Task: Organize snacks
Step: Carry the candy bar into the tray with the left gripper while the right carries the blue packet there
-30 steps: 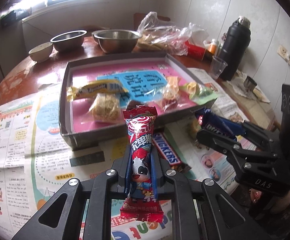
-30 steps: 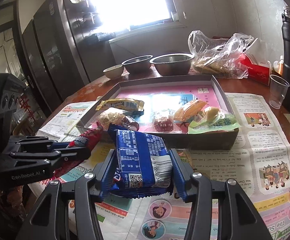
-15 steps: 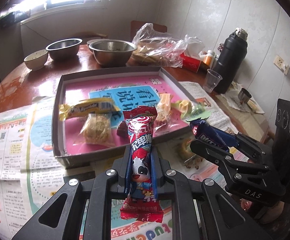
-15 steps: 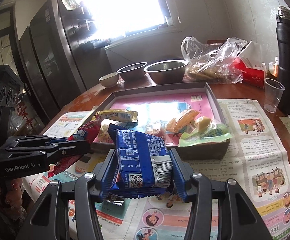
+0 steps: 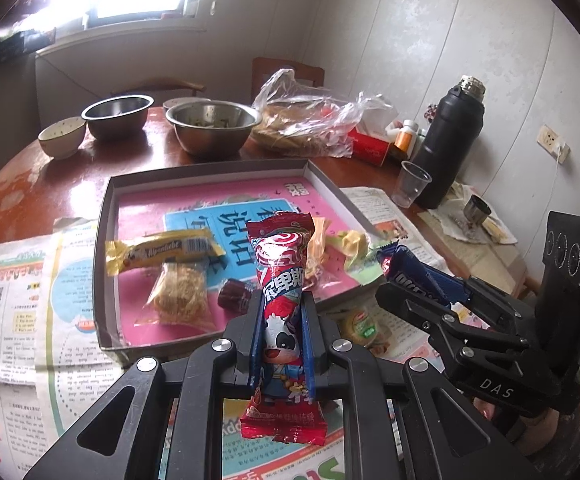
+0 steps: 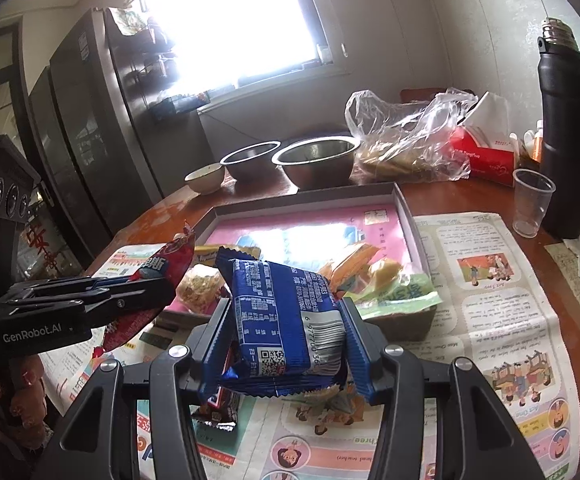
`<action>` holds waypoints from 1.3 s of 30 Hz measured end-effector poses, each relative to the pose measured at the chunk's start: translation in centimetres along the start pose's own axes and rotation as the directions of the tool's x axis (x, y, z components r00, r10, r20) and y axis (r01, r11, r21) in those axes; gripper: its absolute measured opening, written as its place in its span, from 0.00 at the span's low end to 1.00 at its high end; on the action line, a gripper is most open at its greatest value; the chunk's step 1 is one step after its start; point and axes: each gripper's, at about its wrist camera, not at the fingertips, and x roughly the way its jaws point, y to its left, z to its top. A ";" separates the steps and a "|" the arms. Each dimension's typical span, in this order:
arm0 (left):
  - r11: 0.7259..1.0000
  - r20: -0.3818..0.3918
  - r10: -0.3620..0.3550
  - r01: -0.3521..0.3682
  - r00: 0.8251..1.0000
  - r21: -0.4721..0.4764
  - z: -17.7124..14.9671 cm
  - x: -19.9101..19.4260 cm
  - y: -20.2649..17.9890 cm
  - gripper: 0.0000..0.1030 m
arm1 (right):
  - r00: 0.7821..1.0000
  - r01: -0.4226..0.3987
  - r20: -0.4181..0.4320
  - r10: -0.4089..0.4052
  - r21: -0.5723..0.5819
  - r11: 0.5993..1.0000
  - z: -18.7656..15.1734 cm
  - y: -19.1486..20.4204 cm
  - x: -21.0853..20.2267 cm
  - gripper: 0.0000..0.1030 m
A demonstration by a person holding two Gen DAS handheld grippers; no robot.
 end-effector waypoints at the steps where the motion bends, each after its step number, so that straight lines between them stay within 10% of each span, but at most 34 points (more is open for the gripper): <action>1: 1.000 0.002 -0.002 0.002 1.000 -0.001 0.1 0.0 0.0 0.16 | 1.000 0.003 0.003 -0.003 0.001 1.000 0.1 -0.1 0.0 0.50; 39: 0.990 0.013 0.025 -0.023 1.000 -0.136 2.1 5.3 5.5 0.16 | 1.000 0.017 0.024 -0.018 0.066 0.998 4.0 -2.8 4.5 0.50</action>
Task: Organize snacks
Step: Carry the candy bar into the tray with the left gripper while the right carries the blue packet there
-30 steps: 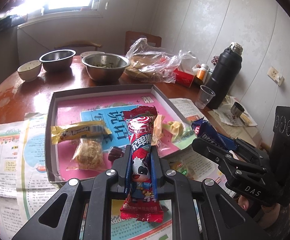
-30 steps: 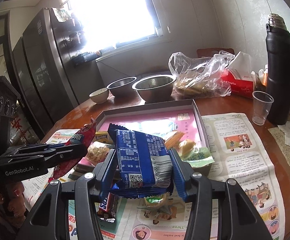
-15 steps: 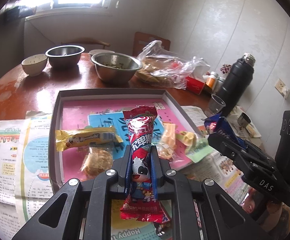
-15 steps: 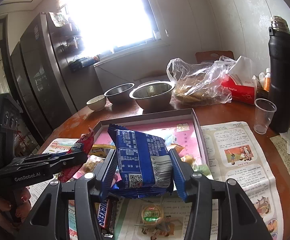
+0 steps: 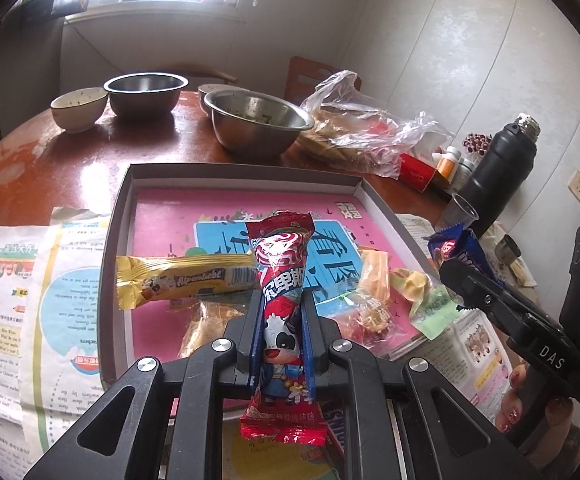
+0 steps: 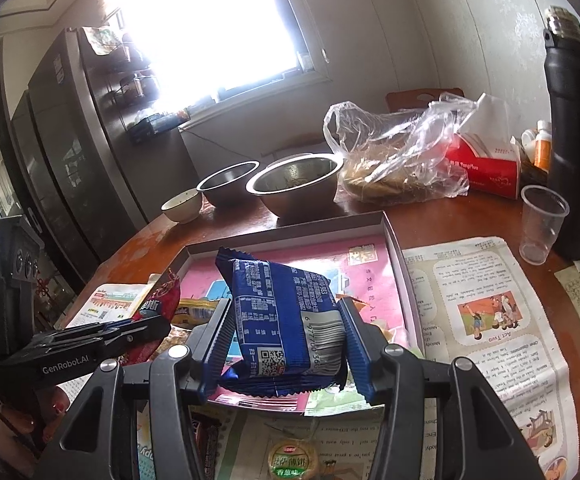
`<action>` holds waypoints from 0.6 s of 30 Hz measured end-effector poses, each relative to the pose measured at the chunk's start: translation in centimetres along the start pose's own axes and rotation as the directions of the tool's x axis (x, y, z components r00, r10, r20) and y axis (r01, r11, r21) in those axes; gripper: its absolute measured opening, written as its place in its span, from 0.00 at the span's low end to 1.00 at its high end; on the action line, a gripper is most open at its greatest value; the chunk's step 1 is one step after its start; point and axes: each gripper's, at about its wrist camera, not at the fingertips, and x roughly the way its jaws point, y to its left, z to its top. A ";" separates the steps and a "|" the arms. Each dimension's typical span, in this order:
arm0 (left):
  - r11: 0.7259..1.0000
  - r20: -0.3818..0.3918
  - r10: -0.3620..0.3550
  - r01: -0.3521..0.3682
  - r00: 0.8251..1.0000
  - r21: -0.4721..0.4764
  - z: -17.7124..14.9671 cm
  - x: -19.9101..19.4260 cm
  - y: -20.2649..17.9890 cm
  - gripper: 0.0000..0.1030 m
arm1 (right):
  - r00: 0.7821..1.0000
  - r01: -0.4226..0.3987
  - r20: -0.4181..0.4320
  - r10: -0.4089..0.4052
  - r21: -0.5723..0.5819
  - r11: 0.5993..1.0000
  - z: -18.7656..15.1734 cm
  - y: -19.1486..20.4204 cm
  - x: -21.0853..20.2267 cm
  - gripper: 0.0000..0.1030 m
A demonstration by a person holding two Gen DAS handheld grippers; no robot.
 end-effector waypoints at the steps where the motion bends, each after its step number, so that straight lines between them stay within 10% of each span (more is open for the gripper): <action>1: 1.000 0.002 0.002 -0.002 1.000 0.001 0.0 0.1 0.0 0.16 | 1.000 0.001 -0.003 -0.001 0.004 1.000 -0.1 -0.2 0.1 0.50; 18: 1.000 -0.030 0.012 -0.012 0.999 -0.005 -0.5 2.1 0.4 0.16 | 0.997 0.046 -0.059 -0.044 0.041 0.998 -0.9 -1.6 2.6 0.51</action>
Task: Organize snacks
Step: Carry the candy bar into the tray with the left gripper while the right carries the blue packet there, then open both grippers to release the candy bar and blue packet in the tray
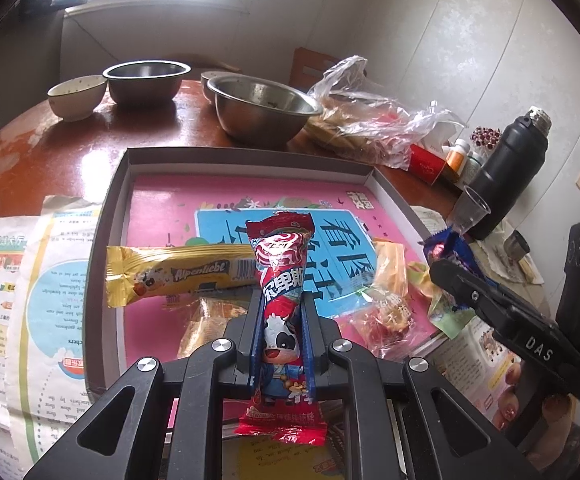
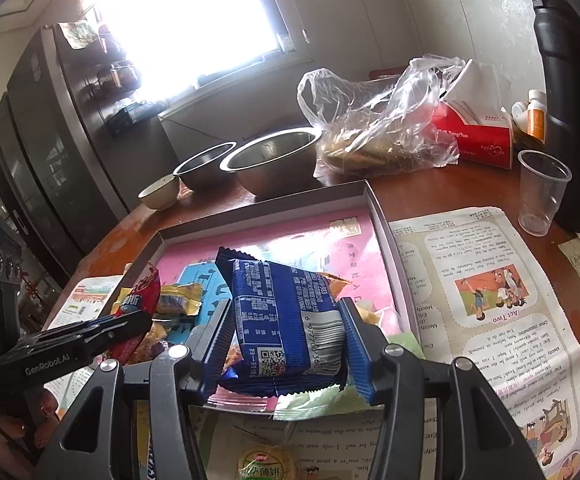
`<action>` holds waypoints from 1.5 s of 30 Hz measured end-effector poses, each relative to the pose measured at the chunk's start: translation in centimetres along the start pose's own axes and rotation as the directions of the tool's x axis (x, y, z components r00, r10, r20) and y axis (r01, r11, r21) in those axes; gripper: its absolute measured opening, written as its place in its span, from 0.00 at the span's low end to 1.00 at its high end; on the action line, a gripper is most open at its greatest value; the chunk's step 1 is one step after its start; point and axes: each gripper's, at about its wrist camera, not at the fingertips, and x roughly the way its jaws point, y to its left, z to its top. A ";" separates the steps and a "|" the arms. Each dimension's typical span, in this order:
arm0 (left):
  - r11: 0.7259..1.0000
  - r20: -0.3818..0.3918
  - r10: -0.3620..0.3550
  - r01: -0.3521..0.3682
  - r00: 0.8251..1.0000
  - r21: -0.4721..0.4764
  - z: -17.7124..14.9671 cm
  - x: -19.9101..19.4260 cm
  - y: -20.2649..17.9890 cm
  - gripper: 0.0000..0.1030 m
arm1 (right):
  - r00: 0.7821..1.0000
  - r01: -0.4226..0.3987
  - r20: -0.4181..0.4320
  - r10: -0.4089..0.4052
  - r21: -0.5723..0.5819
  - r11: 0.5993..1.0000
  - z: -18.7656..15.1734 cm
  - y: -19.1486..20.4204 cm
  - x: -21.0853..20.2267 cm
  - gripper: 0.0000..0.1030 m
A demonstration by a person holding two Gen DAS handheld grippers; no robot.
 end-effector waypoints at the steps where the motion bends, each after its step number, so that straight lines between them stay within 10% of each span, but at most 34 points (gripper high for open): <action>1: 1.000 -0.001 0.001 -0.001 1.000 -0.001 0.0 0.1 0.0 0.16 | 1.000 0.002 -0.002 -0.002 0.000 1.000 0.1 0.0 0.1 0.51; 27: 1.000 -0.015 0.013 -0.013 1.000 0.012 0.0 0.5 -0.1 0.18 | 0.999 0.031 -0.008 -0.031 0.002 1.000 0.1 0.3 1.4 0.53; 45: 1.000 0.011 0.001 -0.001 1.000 0.025 0.3 -2.0 -0.9 0.60 | 0.999 0.032 0.036 -0.033 0.016 0.999 0.1 -0.3 -1.7 0.57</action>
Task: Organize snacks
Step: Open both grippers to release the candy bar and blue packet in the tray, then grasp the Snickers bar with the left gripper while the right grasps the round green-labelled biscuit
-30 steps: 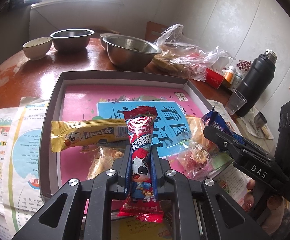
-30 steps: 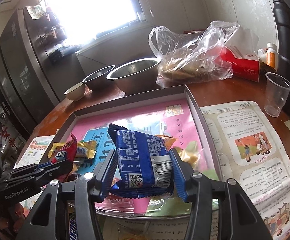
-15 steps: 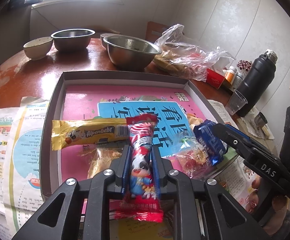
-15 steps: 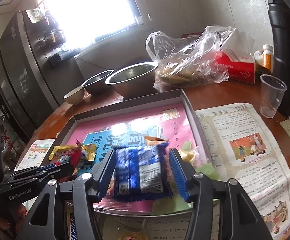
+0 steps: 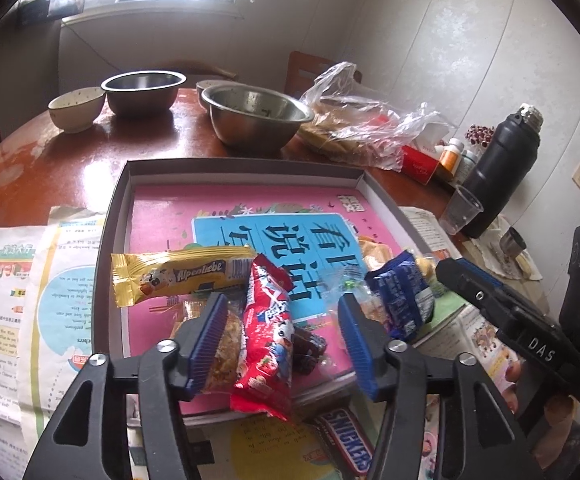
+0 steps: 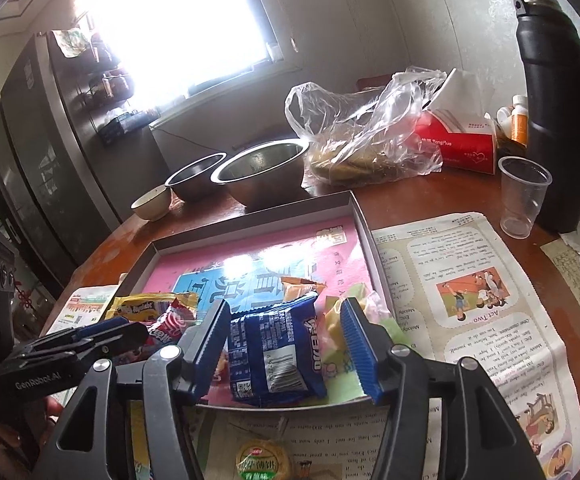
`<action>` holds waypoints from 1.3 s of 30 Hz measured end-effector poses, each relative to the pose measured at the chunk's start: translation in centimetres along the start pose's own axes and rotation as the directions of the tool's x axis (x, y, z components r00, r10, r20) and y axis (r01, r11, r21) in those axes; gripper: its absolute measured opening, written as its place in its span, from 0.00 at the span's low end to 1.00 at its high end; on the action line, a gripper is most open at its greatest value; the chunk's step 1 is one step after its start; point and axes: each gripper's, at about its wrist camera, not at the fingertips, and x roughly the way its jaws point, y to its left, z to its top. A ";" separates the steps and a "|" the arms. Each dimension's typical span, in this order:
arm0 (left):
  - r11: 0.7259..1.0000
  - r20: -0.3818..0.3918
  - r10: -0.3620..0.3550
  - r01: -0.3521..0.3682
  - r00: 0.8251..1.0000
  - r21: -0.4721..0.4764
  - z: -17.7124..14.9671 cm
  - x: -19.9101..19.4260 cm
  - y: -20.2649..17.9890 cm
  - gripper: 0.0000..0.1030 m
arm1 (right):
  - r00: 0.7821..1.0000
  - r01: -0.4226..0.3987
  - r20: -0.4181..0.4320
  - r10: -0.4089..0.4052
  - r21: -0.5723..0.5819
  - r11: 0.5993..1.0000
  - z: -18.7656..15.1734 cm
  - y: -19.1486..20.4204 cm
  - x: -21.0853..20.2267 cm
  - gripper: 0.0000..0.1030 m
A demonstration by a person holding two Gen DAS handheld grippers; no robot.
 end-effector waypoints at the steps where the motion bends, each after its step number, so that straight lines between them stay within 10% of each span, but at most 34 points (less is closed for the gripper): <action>1: 1.000 -0.002 -0.002 0.002 1.000 0.002 0.0 -0.2 -0.1 0.61 | 1.000 -0.002 0.002 0.002 -0.003 1.000 -0.1 0.1 -0.2 0.57; 39: 0.992 -0.124 0.064 -0.050 0.990 0.113 -6.5 -2.6 -4.5 0.63 | 1.000 0.012 -0.018 -0.014 -0.092 0.996 -4.7 1.3 -6.3 0.59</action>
